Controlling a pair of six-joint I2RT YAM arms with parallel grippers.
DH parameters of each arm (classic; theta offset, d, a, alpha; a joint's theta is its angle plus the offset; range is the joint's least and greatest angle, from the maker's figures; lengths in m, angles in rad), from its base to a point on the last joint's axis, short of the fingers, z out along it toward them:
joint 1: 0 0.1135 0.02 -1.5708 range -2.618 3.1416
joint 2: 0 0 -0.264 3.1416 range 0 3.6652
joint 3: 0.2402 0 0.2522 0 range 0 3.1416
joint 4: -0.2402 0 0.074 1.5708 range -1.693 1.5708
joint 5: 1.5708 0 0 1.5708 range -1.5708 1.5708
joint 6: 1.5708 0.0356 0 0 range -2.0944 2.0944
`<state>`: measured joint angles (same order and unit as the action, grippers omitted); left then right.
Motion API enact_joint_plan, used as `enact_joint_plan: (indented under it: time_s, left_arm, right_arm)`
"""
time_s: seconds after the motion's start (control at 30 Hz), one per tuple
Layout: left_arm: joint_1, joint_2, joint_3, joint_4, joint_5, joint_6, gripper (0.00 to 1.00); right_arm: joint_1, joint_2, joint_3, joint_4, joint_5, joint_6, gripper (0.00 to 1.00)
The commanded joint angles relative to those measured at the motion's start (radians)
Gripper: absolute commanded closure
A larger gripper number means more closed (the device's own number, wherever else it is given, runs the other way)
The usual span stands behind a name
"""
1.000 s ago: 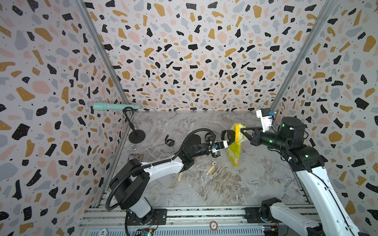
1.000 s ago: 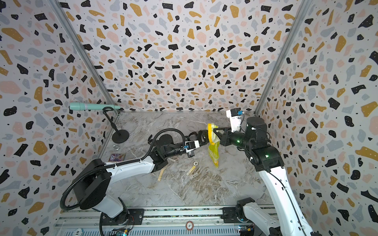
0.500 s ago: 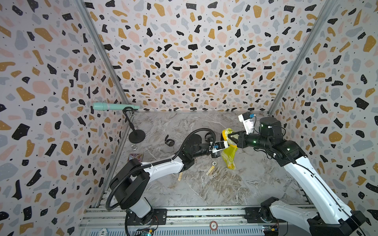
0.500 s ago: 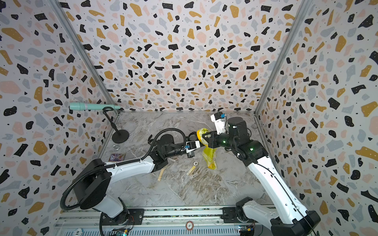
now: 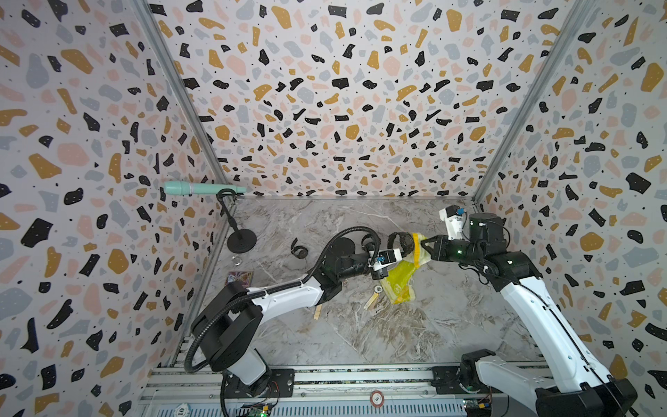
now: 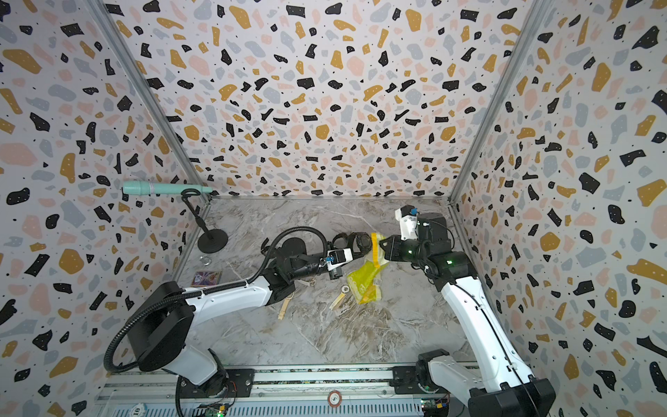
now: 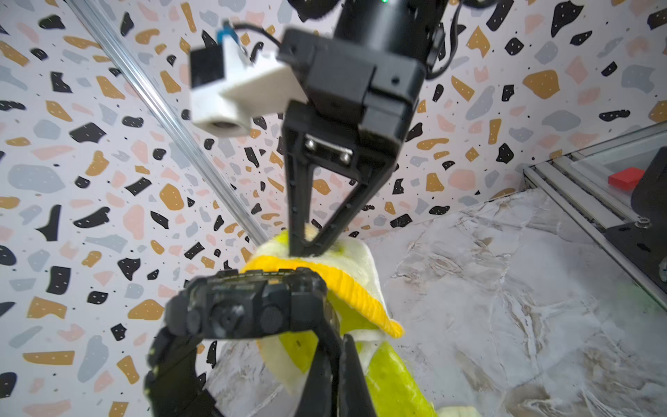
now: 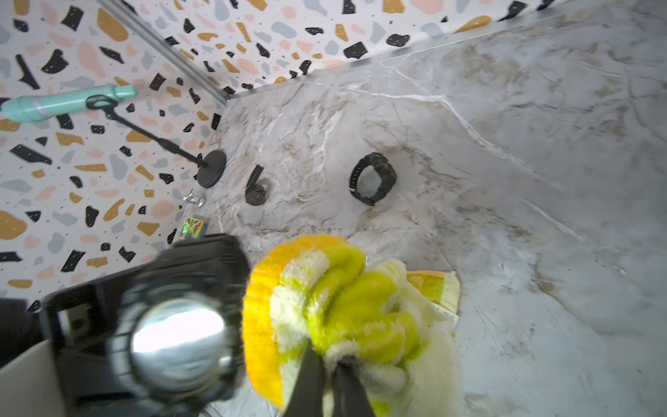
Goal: Wipe the watch dial
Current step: Wipe the dirt from the watch dial, then place the watch at the center of the board.
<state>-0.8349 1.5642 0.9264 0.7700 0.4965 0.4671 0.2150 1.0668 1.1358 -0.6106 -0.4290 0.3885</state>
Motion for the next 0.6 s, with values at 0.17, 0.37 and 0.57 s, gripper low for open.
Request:
enact_joint_plan:
  time_s: [0.17, 0.37, 0.57]
  left_arm:
    - [0.038, -0.068, -0.027, 0.064, -0.077, -0.116, 1.0]
    - [0.07, -0.085, 0.007, -0.182, -0.228, -0.179, 1.0]
    - [0.139, -0.008, 0.118, -0.425, -0.479, -0.399, 1.0]
  right_arm:
    - [-0.096, -0.048, 0.089, -0.104, 0.012, -0.047, 1.0]
    - [-0.111, -0.032, 0.203, -0.161, 0.076, -0.025, 1.0]
    - [-0.112, 0.03, 0.369, -0.236, 0.13, -0.03, 1.0]
